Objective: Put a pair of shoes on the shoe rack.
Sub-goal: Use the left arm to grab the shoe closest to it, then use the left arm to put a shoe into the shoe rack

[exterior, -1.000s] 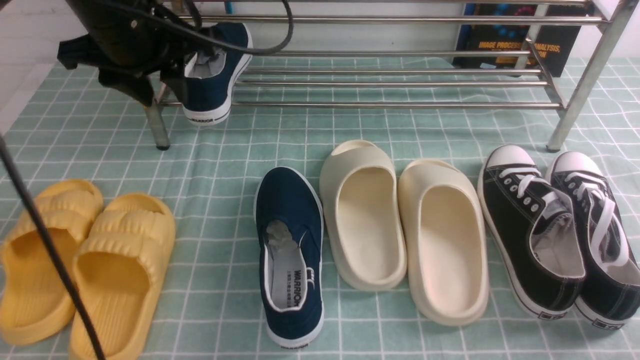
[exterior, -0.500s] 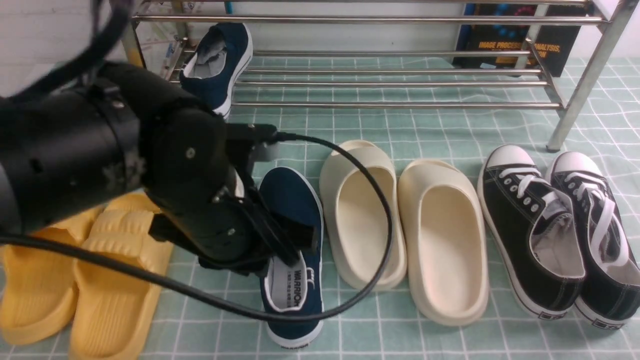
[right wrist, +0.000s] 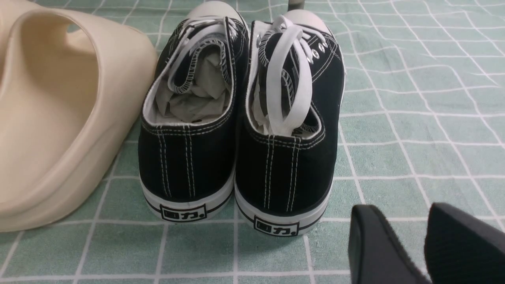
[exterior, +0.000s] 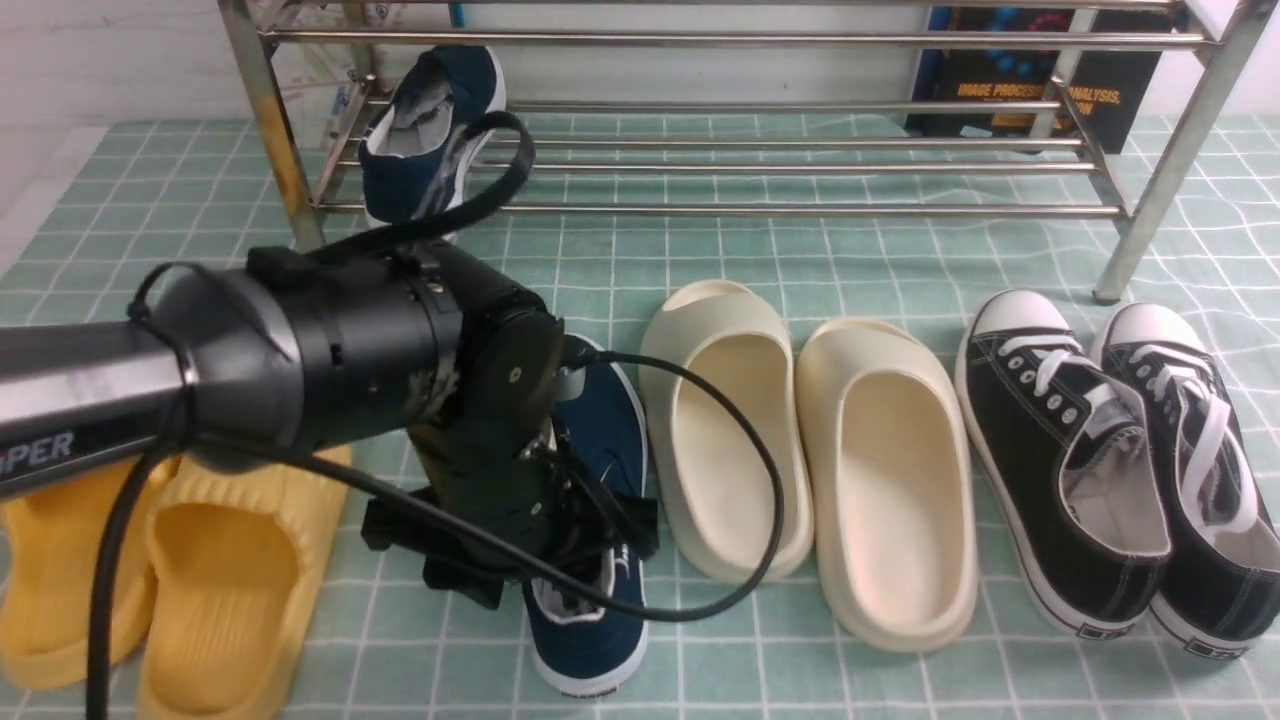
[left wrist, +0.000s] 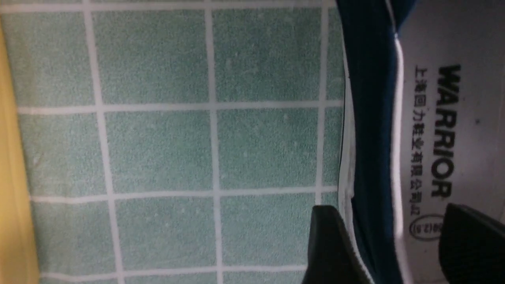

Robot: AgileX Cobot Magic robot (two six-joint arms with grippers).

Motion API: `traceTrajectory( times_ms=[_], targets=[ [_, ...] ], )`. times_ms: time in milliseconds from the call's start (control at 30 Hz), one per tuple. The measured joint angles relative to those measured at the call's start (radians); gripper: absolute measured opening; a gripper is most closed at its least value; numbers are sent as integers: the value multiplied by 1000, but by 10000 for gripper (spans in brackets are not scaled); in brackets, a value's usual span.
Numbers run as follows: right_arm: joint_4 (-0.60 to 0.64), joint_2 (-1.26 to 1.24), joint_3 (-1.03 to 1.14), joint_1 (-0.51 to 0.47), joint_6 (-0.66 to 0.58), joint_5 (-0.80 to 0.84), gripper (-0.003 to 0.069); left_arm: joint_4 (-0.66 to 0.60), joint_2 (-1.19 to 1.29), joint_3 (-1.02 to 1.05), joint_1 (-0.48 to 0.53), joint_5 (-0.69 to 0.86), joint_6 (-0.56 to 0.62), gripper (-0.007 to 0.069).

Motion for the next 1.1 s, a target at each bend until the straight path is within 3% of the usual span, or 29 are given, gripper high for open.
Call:
traceTrajectory(
  times_ms=[100, 200, 300, 400, 567, 700, 900, 1100],
  targets=[
    [0, 0, 0, 0, 0, 0, 239, 1, 23, 0, 0, -19, -15, 363],
    [0, 0, 0, 0, 0, 0, 239, 8, 38, 0, 0, -21, -16, 274],
    [0, 0, 0, 0, 0, 0, 239, 45, 45, 0, 0, -24, -18, 94],
    [0, 0, 0, 0, 0, 0, 239, 77, 34, -1, 0, -10, -19, -8],
    [0, 0, 0, 0, 0, 0, 239, 125, -39, -43, 5, 77, -21, -3],
    [0, 0, 0, 0, 0, 0, 239, 125, -120, -134, 67, 122, 9, -3],
    [-1, 0, 0, 0, 0, 0, 239, -32, -77, -285, 254, 113, 230, -3],
    [-1, 0, 0, 0, 0, 0, 239, -111, 82, -426, 319, 113, 328, -3]
  ],
)
